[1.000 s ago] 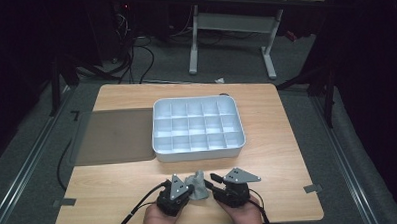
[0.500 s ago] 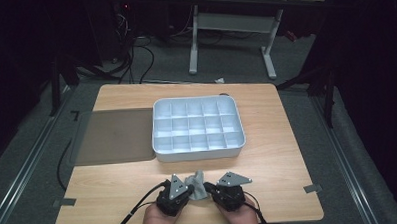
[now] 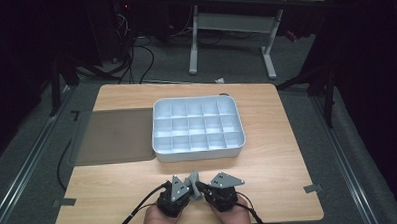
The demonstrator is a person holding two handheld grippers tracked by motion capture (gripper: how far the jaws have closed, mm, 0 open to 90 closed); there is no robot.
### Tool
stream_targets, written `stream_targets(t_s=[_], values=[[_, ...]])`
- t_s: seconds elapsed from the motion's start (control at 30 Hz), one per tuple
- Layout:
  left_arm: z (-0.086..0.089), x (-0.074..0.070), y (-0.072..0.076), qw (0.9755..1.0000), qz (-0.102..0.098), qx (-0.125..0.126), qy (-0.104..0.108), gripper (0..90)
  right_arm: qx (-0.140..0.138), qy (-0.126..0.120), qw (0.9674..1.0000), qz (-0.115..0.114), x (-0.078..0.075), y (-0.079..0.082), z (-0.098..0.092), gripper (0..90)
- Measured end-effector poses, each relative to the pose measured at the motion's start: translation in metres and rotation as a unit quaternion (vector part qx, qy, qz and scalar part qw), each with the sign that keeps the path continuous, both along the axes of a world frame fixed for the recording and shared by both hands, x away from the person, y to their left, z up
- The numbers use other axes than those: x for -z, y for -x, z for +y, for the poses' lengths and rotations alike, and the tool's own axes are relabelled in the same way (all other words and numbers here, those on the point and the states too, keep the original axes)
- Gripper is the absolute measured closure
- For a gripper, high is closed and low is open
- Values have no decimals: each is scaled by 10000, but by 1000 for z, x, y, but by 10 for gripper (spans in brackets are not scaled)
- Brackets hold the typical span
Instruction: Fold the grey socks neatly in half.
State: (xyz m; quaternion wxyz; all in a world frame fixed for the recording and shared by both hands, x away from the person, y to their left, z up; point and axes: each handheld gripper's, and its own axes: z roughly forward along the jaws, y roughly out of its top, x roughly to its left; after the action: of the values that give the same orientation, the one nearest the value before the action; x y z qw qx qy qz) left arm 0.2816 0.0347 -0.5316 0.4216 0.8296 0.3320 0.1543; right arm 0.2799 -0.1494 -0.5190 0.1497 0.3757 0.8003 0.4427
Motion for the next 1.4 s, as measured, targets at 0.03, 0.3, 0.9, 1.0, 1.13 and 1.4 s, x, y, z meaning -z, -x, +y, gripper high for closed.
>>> stream_targets(t_s=[0.03, 0.3, 0.9, 1.0, 1.13, 1.4], values=[[-1, 0, 1, 10000, -35, -5, -37, 884, -1, -5, 10000, 0, 0, 0, 0, 900], [-1, -1, 2, 10000, -72, -45, -30, 836, 68, 10, 10000, -17, 0, -2, -2, 900], [8, -7, 1, 9988, 45, -45, 487, 807, 202, 96, 9997, 44, 5, -5, -10, 900], [14, -11, 2, 9983, -75, -148, 560, 805, 205, 93, 9997, 48, 5, -5, -10, 900], [39, -16, -2, 9969, -103, -489, 614, 824, 213, 81, 9997, 44, 4, -4, -11, 900], [30, -4, -1, 9986, 268, -335, 298, 855, 151, 17, 9998, 130, 3, 3, -12, 900]])
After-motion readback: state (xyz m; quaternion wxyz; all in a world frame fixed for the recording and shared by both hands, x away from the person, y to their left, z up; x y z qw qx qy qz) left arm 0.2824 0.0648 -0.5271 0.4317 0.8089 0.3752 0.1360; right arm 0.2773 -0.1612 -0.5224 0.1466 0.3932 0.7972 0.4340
